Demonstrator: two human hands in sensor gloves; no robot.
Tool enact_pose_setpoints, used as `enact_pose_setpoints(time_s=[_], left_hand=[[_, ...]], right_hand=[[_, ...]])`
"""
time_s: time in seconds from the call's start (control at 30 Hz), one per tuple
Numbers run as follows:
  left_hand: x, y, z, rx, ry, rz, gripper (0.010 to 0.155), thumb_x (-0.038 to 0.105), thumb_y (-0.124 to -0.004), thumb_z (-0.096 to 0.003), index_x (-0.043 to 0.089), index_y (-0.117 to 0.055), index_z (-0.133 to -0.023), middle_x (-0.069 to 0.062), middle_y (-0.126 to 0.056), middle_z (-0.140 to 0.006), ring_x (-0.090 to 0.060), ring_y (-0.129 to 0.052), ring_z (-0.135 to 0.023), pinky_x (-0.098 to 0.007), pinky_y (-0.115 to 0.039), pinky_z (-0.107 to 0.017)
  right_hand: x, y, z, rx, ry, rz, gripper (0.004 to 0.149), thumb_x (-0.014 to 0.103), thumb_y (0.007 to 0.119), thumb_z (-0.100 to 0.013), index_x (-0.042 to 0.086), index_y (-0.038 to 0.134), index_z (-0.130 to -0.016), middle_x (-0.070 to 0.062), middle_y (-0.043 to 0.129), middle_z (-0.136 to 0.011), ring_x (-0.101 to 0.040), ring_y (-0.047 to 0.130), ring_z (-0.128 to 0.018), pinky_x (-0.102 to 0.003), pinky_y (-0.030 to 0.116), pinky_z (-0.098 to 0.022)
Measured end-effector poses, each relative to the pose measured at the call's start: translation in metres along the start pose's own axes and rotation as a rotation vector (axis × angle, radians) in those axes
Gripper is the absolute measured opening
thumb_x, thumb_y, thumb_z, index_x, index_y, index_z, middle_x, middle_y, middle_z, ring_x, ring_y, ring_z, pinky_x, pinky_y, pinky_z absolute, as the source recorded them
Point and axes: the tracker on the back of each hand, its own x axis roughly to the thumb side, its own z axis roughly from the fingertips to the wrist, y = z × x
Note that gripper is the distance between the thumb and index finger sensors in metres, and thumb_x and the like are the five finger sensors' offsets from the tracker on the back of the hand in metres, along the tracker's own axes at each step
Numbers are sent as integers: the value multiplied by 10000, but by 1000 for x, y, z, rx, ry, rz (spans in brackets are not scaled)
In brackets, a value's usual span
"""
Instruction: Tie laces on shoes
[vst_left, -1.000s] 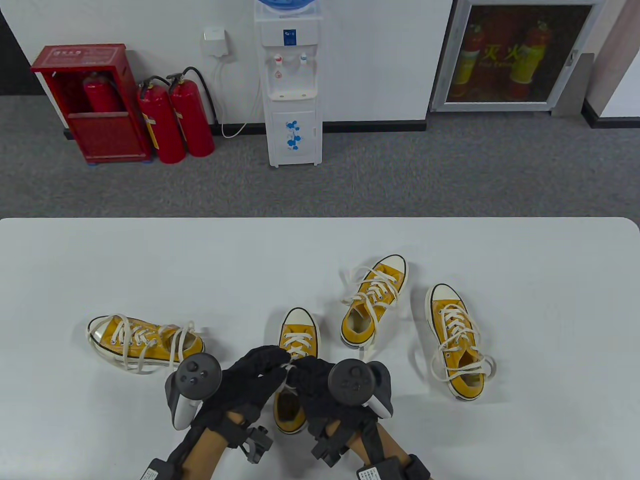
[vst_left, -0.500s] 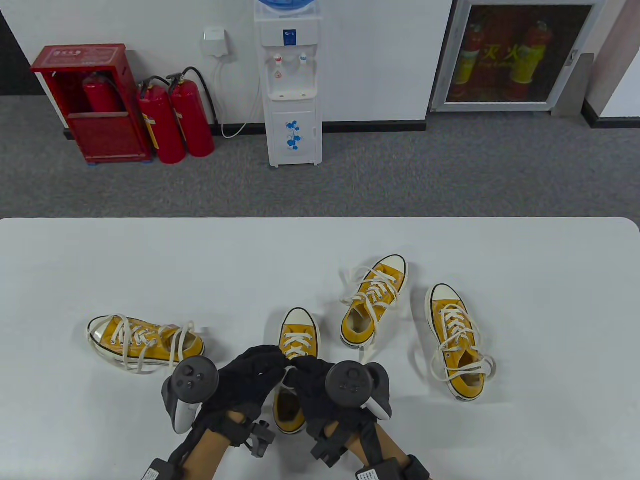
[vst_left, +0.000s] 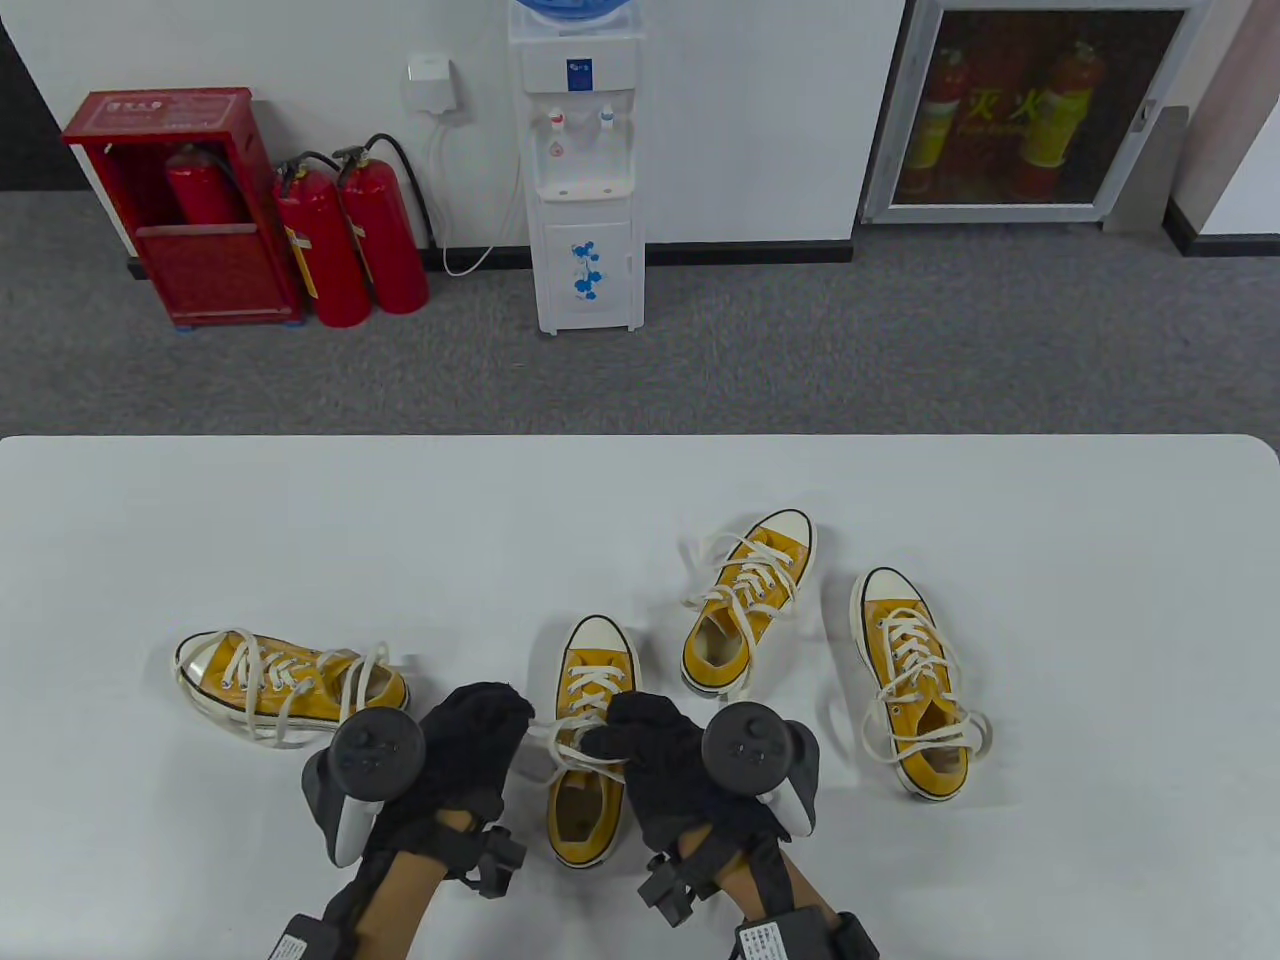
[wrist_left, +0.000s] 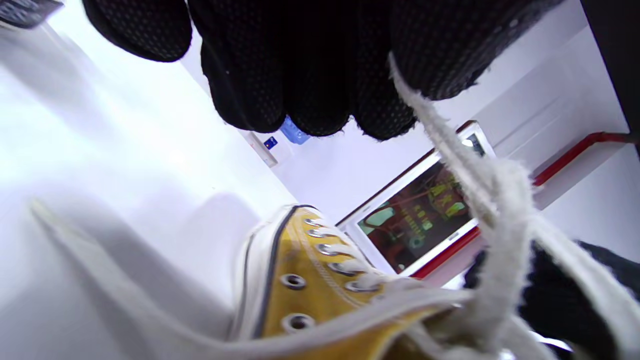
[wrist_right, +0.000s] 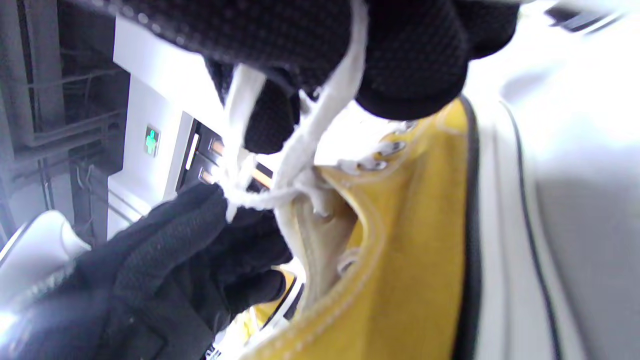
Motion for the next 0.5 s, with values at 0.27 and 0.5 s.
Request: enact_pose_setpoints(time_s=[0.27,0.5], left_hand=[[-15,9,-4,9,71,-17,385,447,-793,-464,263,-895,-787,-56,-903,-939,-343,-958,-738,-653,-664,-649],[-27,14,-6,12,120,-20,386,450,-792,-464,261,-896,-783,-58,-907,-932,-341,-971,-722,-633,-698,-626]], right_hand=[[-15,-28,8,-115,62,-68,418,99,797,-392,212,960,-760,-73,686,-986,-261,901,-510,-595,608,-630],[-32,-49,12,-178,125,-105,417,98,800,-390,206,959,-760,-74,704,-972,-260,906,-495,-589,620,-622]])
